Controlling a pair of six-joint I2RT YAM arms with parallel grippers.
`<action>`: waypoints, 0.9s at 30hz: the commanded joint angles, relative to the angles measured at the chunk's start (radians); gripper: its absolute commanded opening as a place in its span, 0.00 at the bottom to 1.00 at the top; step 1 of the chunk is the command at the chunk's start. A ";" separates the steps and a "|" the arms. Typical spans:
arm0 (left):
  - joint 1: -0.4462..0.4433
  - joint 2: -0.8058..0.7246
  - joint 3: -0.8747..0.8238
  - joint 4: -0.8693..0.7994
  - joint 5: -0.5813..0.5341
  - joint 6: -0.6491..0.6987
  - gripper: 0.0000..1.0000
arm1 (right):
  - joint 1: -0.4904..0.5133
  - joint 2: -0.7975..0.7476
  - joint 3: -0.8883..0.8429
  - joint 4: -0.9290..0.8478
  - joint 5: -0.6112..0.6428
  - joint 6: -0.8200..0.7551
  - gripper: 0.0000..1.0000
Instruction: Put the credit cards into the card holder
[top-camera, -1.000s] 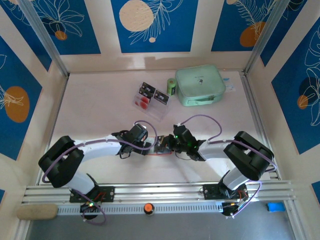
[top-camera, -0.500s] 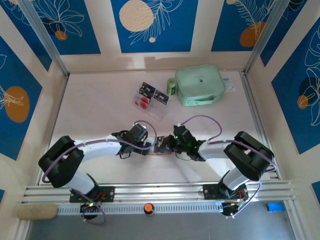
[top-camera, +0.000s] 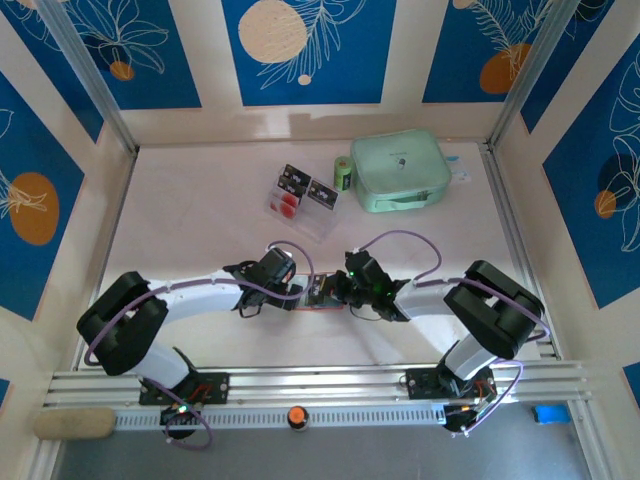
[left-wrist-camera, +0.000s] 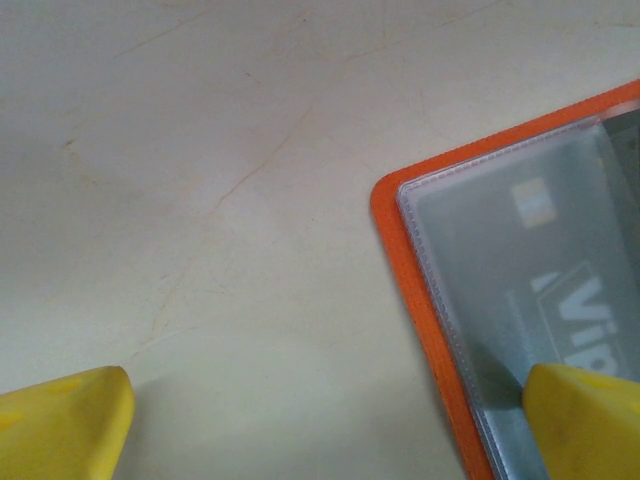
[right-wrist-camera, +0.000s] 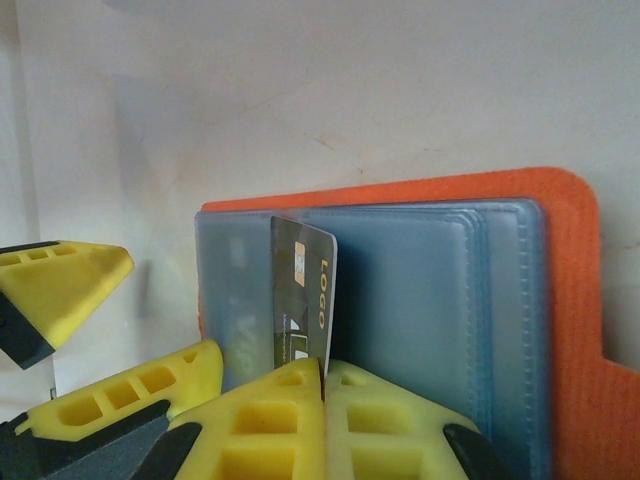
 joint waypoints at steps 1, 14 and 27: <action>0.008 0.002 -0.015 -0.011 0.015 -0.001 1.00 | 0.010 0.024 0.002 -0.082 -0.017 0.008 0.00; 0.008 0.008 -0.017 -0.006 0.017 -0.003 1.00 | 0.010 -0.004 -0.005 -0.123 -0.007 0.003 0.00; 0.008 0.008 -0.019 -0.003 0.019 -0.003 1.00 | 0.013 0.047 0.024 -0.120 -0.041 0.005 0.00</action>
